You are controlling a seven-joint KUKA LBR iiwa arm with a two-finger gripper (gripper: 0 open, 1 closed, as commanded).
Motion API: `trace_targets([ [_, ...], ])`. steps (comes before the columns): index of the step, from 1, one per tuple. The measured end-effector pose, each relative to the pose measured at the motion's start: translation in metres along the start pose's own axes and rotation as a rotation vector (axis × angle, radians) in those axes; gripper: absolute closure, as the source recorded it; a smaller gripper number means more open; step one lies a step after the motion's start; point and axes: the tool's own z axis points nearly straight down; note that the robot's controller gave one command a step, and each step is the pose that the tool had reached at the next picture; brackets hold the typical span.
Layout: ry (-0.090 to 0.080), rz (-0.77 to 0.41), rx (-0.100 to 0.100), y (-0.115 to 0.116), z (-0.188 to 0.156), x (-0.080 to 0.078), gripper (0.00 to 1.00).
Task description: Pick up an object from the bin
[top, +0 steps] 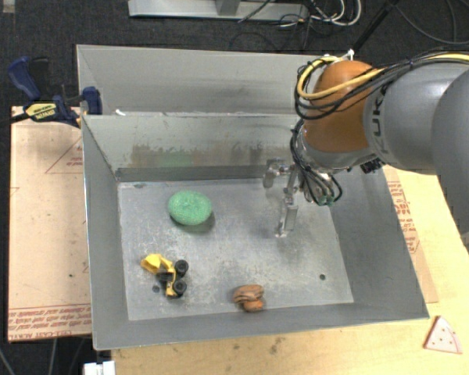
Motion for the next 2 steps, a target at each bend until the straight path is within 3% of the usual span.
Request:
trace_targets([
  [1,0.003,0.001,0.003,0.024,-0.011,-0.003,0.0],
  [2,-0.002,-0.272,0.001,0.04,-0.001,-0.011,0.0],
])
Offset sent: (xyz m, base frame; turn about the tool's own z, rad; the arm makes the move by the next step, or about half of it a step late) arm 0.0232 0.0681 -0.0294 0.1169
